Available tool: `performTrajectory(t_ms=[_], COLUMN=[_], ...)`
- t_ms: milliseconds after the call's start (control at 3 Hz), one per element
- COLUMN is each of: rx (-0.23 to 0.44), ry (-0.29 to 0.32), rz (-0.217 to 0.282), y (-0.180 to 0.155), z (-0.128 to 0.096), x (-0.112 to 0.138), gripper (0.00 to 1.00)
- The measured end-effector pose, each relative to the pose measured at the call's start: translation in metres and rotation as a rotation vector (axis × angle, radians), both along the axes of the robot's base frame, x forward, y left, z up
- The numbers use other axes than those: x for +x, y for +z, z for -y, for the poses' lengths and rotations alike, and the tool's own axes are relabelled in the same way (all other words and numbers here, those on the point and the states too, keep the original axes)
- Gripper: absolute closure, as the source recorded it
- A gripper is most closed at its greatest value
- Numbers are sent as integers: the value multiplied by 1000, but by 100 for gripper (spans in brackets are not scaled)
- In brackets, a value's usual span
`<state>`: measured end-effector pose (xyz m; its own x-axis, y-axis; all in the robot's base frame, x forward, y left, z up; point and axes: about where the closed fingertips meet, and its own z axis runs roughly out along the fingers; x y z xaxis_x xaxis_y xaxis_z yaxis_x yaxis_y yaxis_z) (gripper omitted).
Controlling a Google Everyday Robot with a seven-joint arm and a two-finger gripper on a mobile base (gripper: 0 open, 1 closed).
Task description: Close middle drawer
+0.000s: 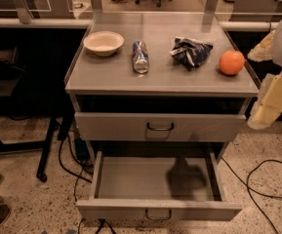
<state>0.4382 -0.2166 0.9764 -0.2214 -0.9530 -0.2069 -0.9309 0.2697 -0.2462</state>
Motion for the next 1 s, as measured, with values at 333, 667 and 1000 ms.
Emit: performTrajectory(t_ms=[333, 667, 1000], rx=[0, 0, 0], ry=[0, 0, 0], rz=[0, 0, 0], y=[0, 0, 0], z=[0, 0, 0], x=[0, 0, 0], gripper=[42, 65, 95])
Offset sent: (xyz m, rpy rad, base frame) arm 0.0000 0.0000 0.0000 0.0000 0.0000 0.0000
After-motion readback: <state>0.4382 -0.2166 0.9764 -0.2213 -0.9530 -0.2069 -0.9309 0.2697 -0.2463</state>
